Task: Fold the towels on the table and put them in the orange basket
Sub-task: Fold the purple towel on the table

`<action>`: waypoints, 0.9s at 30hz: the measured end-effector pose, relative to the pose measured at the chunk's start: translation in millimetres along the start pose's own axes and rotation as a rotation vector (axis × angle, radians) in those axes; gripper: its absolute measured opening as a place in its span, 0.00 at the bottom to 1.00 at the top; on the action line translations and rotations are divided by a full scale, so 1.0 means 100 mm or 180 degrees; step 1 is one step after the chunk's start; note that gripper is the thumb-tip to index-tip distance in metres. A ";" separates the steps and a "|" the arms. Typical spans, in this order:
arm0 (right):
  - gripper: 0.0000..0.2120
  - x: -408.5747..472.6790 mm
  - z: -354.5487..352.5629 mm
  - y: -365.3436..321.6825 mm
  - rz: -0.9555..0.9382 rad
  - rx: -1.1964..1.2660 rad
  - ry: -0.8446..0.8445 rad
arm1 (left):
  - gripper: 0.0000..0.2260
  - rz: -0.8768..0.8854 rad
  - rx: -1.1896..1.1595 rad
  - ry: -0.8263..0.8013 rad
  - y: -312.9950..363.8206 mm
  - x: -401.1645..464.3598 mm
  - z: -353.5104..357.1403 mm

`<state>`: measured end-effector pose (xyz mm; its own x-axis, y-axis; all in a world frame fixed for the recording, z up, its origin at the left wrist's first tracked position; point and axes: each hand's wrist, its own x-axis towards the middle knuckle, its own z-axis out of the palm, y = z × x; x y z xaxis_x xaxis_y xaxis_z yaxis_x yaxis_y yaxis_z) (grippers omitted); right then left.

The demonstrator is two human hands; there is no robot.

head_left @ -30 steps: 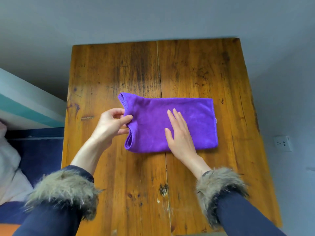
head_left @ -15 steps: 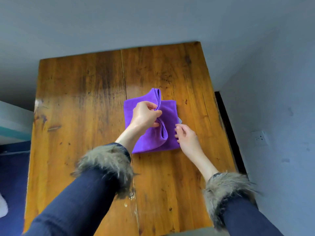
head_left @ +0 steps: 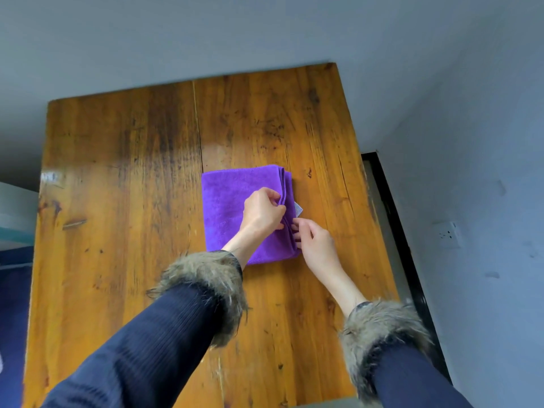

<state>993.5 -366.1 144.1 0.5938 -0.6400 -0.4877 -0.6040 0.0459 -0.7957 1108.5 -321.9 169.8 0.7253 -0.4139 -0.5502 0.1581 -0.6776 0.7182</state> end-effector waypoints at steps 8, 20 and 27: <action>0.13 0.14 0.02 -0.14 0.0246 -0.0122 0.0016 | 0.13 0.1664 0.0699 0.0882 -0.43 -0.19 -0.22; 0.06 0.20 0.07 -0.04 0.0158 -0.0159 0.0337 | 0.25 0.1921 0.3242 0.0454 -1.05 -0.05 -0.45; 0.16 0.22 0.26 -0.11 -0.1148 -0.1369 0.1227 | 0.25 0.1993 0.3147 0.0615 -0.98 0.05 -0.46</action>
<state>1026.8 -361.0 132.8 0.6138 -0.7894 0.0076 -0.6088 -0.4795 -0.6320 1127.6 -229.7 116.3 0.5946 -0.7994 -0.0858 -0.7852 -0.6003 0.1520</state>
